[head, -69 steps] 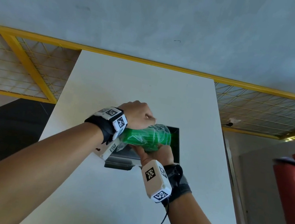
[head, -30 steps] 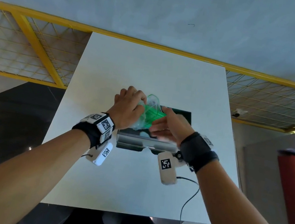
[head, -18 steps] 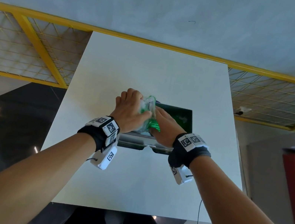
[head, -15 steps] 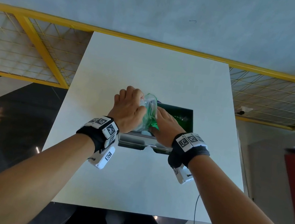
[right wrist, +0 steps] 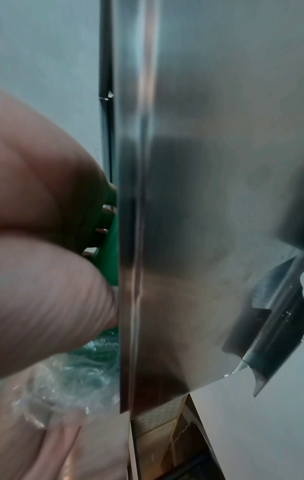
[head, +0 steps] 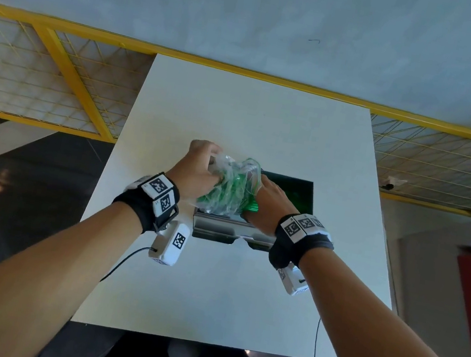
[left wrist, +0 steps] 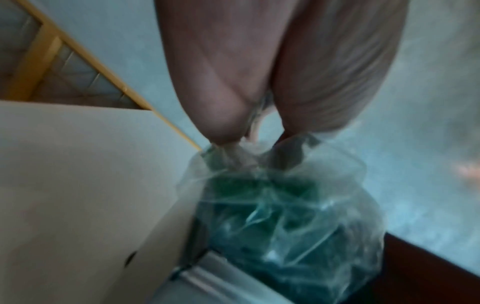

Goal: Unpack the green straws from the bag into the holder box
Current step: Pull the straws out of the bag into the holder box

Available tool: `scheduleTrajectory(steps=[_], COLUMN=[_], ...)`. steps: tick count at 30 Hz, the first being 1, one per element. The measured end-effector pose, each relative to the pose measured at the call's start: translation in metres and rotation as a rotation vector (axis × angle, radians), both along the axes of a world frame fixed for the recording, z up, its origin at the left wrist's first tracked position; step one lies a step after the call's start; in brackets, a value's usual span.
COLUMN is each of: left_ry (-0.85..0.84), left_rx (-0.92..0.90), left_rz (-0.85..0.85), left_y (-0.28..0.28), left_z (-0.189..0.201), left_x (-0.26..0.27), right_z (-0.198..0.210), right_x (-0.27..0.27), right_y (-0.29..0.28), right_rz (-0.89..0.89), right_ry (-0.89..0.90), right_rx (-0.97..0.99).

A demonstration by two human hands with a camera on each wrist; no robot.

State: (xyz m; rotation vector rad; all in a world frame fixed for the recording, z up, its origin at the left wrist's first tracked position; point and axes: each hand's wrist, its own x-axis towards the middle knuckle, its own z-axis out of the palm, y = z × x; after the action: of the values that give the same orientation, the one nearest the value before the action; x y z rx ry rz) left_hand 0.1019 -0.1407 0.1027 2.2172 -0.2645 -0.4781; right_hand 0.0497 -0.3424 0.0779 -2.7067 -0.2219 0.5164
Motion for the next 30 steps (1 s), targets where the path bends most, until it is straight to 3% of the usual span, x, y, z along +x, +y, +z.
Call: scheduleTrajectory(steps=[5, 7, 10, 13, 15, 19, 24, 30], left_ry=[-0.407, -0.46, -0.289, 0.07, 0.202, 0.045, -0.127, 0.032], left_rx=[0.308, 0.371, 0.294, 0.052, 0.046, 0.026, -0.08, -0.133], left_rz=[-0.11, -0.154, -0.337, -0.252, -0.253, -0.287, -0.118, -0.078], left_y=[0.0, -0.001, 0.008, 0.026, 0.032, 0.036, 0.042, 0.051], left_z=[-0.007, -0.003, 0.002, 0.008, 0.008, -0.002, -0.007, -0.012], left_x=[-0.01, -0.015, -0.012, -0.001, 0.001, -0.001, 0.003, 0.001], right_z=[-0.001, 0.0, -0.002, 0.0, 0.001, -0.002, -0.006, 0.005], right_x=[0.004, 0.004, 0.004, 0.003, 0.003, 0.004, 0.008, 0.005], right_y=[0.007, 0.009, 0.01, 0.011, 0.012, 0.012, 0.012, 0.014], right_rz=[0.047, 0.066, 0.063, 0.03, 0.017, 0.006, 0.019, 0.012], right_ry=[-0.068, -0.074, -0.062, -0.052, -0.046, -0.036, -0.022, -0.004], right_rx=[-0.02, -0.06, -0.09, -0.089, -0.09, -0.11, -0.121, -0.121])
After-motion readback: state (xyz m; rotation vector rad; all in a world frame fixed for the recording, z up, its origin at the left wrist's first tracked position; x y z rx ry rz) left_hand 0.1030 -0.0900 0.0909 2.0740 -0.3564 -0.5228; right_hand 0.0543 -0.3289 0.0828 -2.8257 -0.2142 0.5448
